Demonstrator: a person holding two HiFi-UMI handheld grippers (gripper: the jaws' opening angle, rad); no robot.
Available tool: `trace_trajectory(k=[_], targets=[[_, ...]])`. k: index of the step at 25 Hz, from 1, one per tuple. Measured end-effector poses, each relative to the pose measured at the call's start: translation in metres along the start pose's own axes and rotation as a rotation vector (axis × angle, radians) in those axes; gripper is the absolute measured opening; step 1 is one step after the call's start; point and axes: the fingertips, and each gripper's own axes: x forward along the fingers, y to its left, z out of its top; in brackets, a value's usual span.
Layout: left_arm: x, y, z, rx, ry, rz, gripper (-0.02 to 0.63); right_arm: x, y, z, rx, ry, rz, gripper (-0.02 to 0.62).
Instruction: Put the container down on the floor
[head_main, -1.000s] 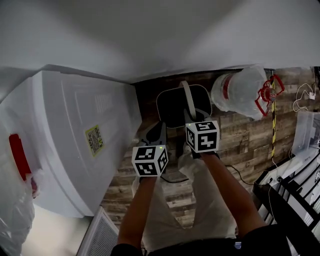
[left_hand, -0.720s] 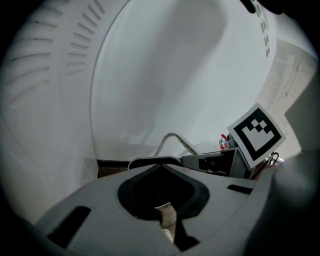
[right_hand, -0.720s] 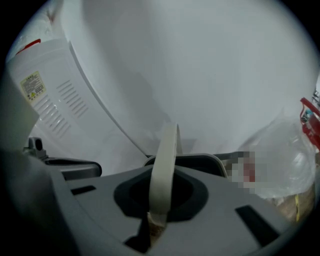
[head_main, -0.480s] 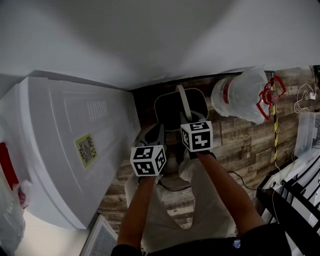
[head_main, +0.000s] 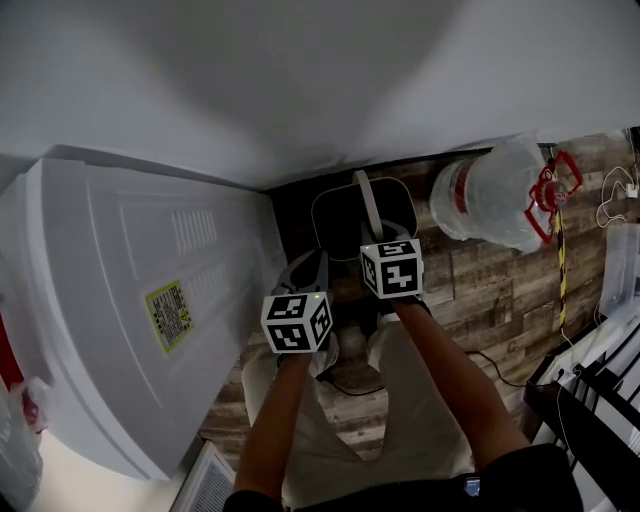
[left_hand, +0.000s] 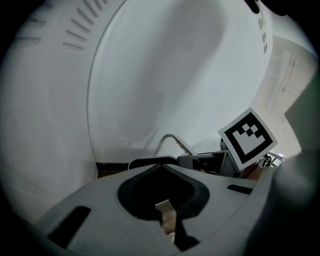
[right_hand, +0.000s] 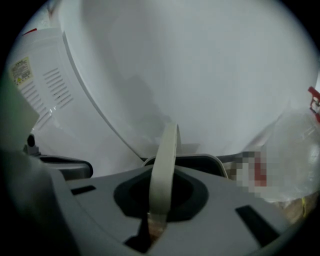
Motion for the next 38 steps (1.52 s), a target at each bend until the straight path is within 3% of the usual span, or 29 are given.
trace_trajectory(k=[19,38], targets=[[0.037,0.031,-0.035,-0.021,0.052,-0.020,0.014,0.055,0.008,-0.011,-0.023,-0.029,0.008,0.031],[0.045,0.045,-0.065,-0.051,0.105,-0.018,0.014,0.076,0.018,-0.038,-0.031,-0.014,0.017,0.031]])
